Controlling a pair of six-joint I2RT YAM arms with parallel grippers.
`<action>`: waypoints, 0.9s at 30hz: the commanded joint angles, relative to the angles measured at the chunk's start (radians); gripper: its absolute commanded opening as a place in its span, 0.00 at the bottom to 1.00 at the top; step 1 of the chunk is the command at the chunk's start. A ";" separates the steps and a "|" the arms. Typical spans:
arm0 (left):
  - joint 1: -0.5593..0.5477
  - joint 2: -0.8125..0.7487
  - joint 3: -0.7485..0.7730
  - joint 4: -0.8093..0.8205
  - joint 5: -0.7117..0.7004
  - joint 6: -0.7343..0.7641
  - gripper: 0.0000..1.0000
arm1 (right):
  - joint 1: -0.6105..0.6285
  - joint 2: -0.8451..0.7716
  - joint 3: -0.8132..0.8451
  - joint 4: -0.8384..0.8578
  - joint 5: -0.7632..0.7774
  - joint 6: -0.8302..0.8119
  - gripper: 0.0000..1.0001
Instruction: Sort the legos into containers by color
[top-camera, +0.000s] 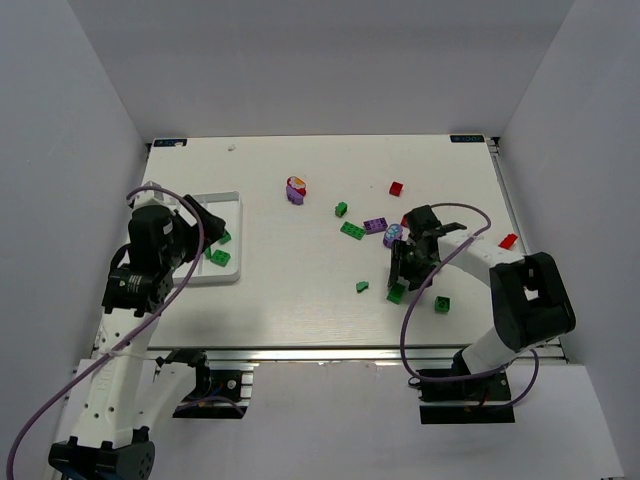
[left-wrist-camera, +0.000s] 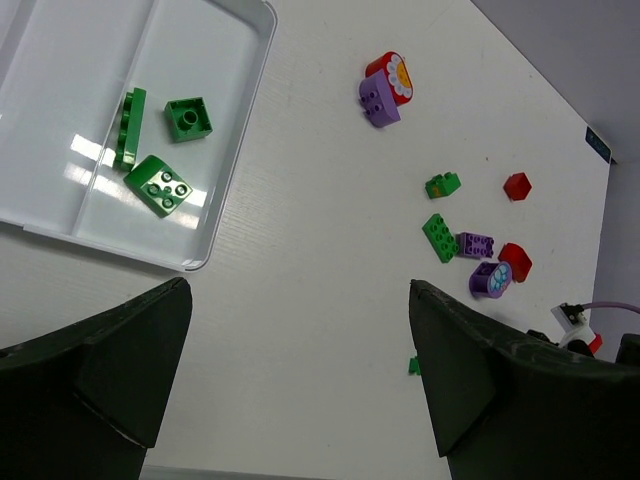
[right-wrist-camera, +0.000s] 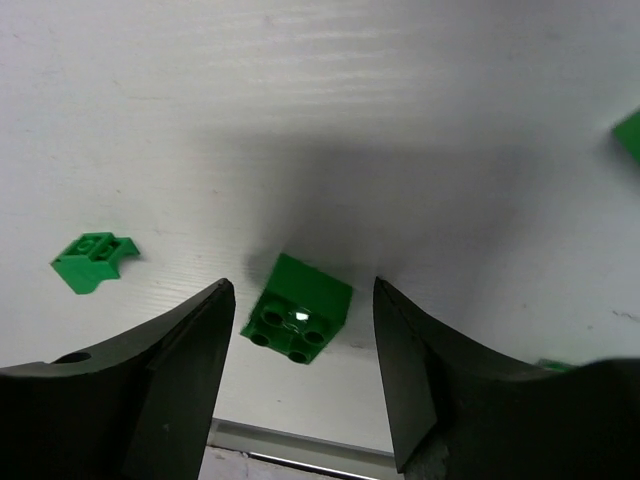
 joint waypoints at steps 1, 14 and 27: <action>0.006 -0.019 0.001 -0.015 -0.018 -0.007 0.98 | 0.002 -0.042 -0.058 -0.069 0.068 -0.003 0.64; 0.006 -0.025 -0.001 -0.026 0.003 -0.003 0.98 | 0.025 -0.017 -0.066 -0.044 0.068 0.006 0.62; 0.006 -0.070 0.016 -0.026 -0.007 -0.021 0.98 | 0.042 -0.042 -0.018 -0.012 0.013 -0.101 0.15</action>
